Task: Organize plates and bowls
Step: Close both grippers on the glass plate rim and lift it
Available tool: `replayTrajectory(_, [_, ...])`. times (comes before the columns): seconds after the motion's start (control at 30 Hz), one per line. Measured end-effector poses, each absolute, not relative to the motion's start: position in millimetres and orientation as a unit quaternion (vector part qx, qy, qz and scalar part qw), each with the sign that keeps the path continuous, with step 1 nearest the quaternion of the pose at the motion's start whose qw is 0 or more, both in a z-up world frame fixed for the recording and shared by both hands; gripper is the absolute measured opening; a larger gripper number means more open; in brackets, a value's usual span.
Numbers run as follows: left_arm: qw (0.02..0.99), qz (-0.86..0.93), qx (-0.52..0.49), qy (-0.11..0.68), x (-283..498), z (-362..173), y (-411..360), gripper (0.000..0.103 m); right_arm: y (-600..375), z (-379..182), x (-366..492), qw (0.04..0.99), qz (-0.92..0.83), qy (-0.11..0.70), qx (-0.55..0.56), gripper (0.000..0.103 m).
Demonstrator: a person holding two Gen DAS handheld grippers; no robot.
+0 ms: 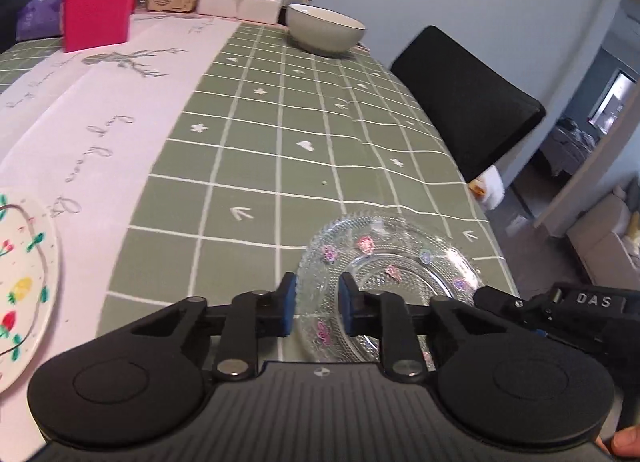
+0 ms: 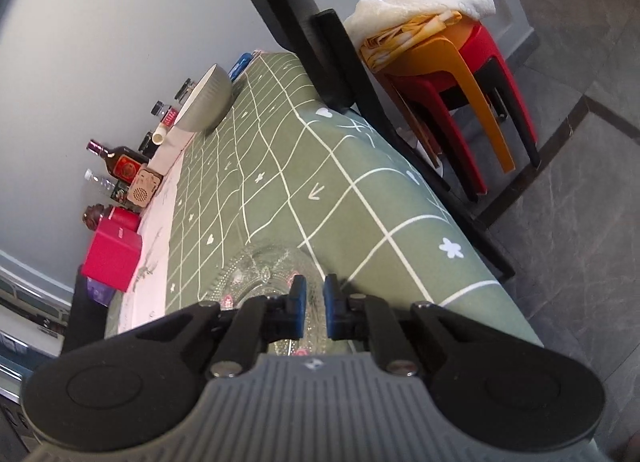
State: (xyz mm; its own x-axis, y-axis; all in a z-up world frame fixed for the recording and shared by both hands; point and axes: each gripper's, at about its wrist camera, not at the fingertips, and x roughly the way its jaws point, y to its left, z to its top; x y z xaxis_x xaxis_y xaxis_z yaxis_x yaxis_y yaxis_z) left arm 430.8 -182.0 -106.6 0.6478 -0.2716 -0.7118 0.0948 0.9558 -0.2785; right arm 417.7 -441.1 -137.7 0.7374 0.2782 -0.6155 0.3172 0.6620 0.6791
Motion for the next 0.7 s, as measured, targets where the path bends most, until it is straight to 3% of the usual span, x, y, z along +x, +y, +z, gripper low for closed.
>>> replayTrajectory(0.2, [0.903,-0.08,-0.122,0.404,419.1,-104.6,-167.7,0.021,-435.4,-139.0,413.4,0.821,-0.001,0.356,0.446,0.008])
replayTrajectory(0.7, [0.896,-0.071,-0.139,0.416,381.8,-79.5,-147.7,0.018,-415.4,-115.1,392.3,0.83,0.011,0.371,0.417,0.005])
